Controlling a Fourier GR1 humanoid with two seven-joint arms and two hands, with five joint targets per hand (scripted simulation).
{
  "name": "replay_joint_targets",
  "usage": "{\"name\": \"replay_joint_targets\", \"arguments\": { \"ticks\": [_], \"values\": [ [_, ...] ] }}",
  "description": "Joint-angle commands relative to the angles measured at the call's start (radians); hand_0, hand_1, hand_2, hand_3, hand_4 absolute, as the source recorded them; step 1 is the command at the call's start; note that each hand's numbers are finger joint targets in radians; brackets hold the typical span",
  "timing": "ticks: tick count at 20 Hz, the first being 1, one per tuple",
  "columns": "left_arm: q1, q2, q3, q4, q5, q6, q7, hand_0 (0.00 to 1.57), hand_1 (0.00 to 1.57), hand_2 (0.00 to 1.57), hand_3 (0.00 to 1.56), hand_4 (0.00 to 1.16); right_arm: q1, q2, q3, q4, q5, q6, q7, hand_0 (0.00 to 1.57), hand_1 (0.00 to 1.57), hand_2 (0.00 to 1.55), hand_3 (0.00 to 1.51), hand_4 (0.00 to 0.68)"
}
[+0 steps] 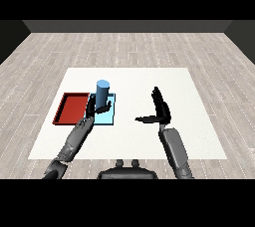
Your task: Pick the blue can and put it in the blue box
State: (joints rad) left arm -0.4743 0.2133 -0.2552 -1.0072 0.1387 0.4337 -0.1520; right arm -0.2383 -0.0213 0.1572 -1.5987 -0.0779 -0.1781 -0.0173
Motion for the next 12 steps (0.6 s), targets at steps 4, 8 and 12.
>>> {"name": "replay_joint_targets", "arguments": {
  "ticks": [4, 8, 12],
  "values": [
    [-0.099, 0.11, -0.034, 0.265, -0.164, 0.077, 0.18, 1.57, 1.57, 1.56, 1.45, 1.03, 0.014, 0.007, -0.031, 0.032, -0.013, -0.008, -0.018, 0.0, 0.0, 0.0, 0.0, 0.0],
    [-0.2, 0.108, -0.095, 0.455, -0.268, 0.099, 0.325, 0.58, 0.58, 0.5, 0.3, 0.91, 0.016, -0.024, -0.085, 0.055, -0.045, 0.014, -0.021, 0.0, 0.0, 0.0, 0.0, 0.0],
    [-0.271, 0.063, -0.119, 0.614, -0.319, 0.062, 0.384, 0.7, 0.7, 0.57, 0.27, 0.88, 0.014, -0.023, -0.111, 0.101, -0.06, 0.019, -0.037, 0.0, 0.0, 0.0, 0.0, 0.0]
  ]
}}
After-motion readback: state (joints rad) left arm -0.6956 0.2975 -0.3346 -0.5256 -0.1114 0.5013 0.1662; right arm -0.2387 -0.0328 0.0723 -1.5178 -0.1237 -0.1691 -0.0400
